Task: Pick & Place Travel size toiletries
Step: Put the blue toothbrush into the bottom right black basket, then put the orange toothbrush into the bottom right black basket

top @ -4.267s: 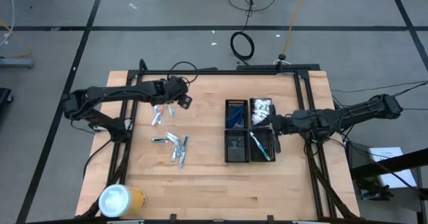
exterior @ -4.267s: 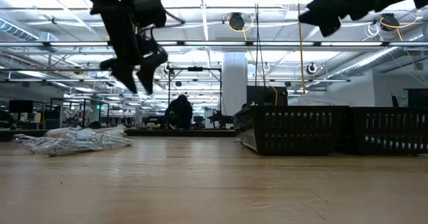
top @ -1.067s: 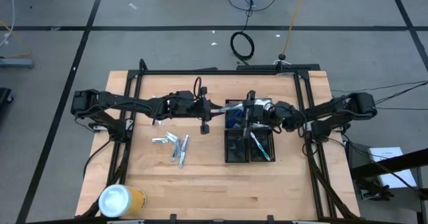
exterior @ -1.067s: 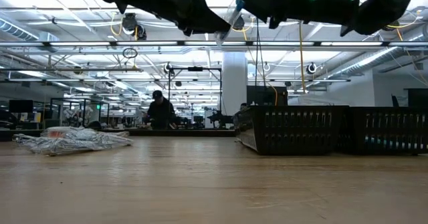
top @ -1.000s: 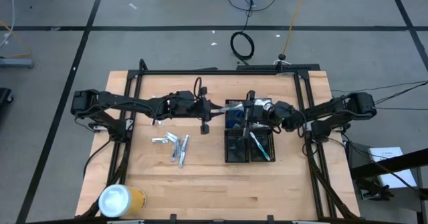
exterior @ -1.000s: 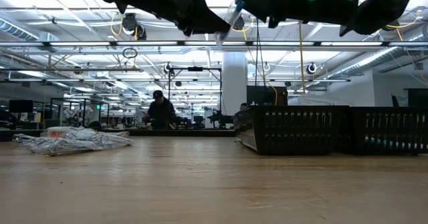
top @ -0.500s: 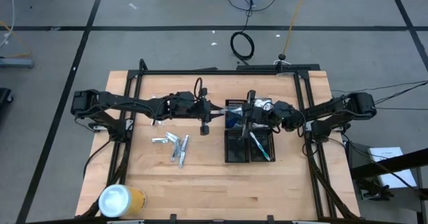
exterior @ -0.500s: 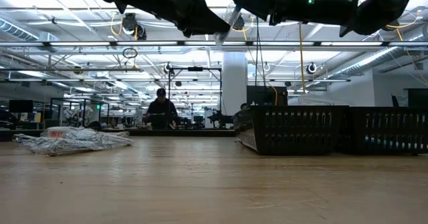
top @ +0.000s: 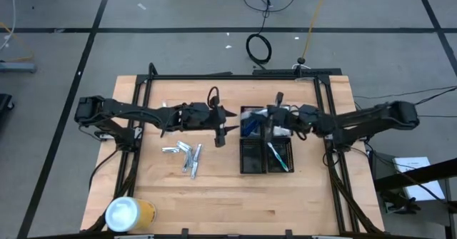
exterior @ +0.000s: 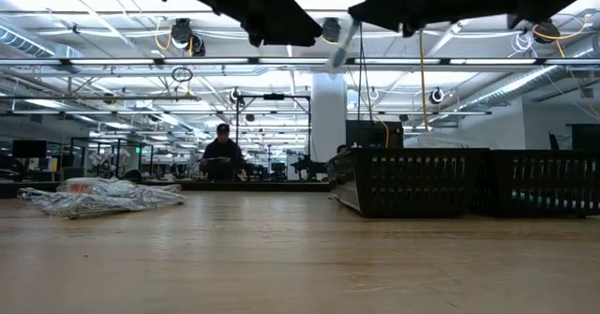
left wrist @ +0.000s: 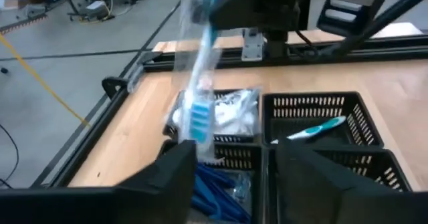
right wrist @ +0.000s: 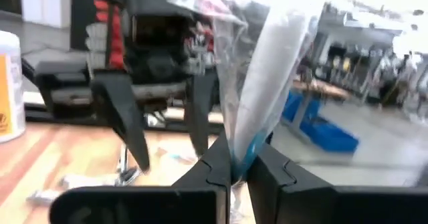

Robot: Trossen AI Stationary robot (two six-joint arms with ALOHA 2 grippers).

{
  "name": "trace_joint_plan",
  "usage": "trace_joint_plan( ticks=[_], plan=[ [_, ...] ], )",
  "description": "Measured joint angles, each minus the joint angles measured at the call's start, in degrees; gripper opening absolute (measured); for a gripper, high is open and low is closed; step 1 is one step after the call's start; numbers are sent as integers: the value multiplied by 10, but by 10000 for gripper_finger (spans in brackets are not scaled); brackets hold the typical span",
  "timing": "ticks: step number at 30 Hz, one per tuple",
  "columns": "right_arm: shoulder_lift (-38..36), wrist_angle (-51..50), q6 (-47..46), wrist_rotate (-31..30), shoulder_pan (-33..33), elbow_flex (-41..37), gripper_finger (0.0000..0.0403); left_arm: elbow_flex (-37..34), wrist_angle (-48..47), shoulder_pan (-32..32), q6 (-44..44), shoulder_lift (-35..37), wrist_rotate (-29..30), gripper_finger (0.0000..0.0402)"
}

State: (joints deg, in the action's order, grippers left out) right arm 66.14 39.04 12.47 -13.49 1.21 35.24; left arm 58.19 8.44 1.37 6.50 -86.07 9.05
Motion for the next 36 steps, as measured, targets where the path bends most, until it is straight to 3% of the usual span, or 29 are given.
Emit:
trace_joint_plan(
  ticks=[4,8,12,20,29,36],
  plan=[
    [-77,-142,-79,11,-1,0,16,3,-5,-5,24,0,10,263],
    [-150,-319,-216,90,-1,0,16,3,-52,-2,17,0,90,291],
    [-192,-477,-345,168,-15,0,16,3,-123,18,-21,0,174,295],
    [-192,-656,-447,198,-63,0,18,3,-174,52,-86,0,181,273],
    [-164,-656,-446,198,-70,0,141,3,-184,58,-103,0,180,258],
    [-166,-601,-415,201,-77,0,228,3,-274,72,-180,0,179,260]
  ],
)
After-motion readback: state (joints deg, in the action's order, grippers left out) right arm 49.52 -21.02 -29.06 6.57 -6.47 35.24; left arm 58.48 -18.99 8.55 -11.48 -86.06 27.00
